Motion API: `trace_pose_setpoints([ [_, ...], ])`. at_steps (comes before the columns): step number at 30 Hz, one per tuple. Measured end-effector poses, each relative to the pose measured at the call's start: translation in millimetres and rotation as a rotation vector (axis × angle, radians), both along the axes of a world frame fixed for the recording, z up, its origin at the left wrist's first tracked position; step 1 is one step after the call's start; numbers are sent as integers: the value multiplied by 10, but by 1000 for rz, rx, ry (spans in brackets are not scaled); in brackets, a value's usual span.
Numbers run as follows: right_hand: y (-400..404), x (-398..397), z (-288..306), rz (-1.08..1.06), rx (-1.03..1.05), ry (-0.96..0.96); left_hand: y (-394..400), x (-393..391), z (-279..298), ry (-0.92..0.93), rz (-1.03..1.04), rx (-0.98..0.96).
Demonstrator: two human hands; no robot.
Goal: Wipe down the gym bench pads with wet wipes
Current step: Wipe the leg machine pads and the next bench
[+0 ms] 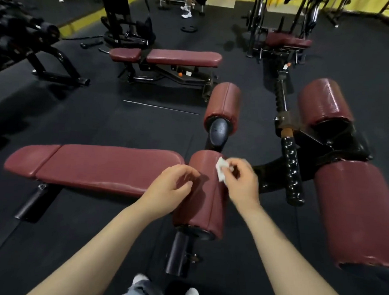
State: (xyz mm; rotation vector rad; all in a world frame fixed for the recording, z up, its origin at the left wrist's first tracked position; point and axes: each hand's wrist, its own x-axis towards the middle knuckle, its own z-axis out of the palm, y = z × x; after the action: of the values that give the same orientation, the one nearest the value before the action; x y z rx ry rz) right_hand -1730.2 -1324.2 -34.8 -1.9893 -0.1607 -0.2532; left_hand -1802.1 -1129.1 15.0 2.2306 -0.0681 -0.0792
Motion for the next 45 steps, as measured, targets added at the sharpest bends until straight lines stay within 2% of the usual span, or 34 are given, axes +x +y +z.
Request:
trace_pose_setpoints([
  [4, 88, 489, -1, -82, -1, 120, 11, 166, -38, -61, -59, 82],
  [7, 50, -97, -9, -46, 32, 121, 0, 276, -54, -88, -131, 93],
  [11, -89, -1080, -7, 142, 28, 32, -27, 441, -70, -82, -266, 130],
  [14, -155, -1260, -62, 223, -18, 44, -88, 498, -79, -147, -361, 261],
  [18, -57, -545, -103, 32, 4, 42, -101, 486, -112, -251, -354, 504],
  [21, 81, 166, -23, -87, -8, 60, -83, 440, -139, -266, -324, 540],
  [23, 151, 368, 26, -110, -27, 80, -59, 407, -175, -252, -295, 530],
  [26, 140, 37, 103, 20, -122, -20, 39, 366, -222, -253, -233, 499],
  [30, -47, -922, 191, 442, -254, -122, 175, 325, -291, -175, -196, 384],
  [32, -70, -833, 216, 517, -341, -184, 217, 303, -328, -157, -181, 344],
  [33, -35, -646, 224, 495, -379, -202, 233, 294, -346, -148, -165, 328],
  [35, 74, -101, 214, 301, -375, -184, 262, 276, -374, -106, -133, 297],
  [37, 143, 376, 255, 90, -343, -64, 281, 258, -390, -50, -119, 261],
  [38, 166, 449, 275, 52, -330, -25, 293, 251, -391, -24, -116, 244],
  [40, 160, 247, 268, 126, -350, -74, 326, 245, -406, 30, -112, 240],
  [43, -8, -633, 271, 422, -371, -158, 363, 253, -465, 131, -110, 323],
  [45, -96, -950, 299, 593, -378, -171, 361, 260, -513, 193, -101, 335],
])
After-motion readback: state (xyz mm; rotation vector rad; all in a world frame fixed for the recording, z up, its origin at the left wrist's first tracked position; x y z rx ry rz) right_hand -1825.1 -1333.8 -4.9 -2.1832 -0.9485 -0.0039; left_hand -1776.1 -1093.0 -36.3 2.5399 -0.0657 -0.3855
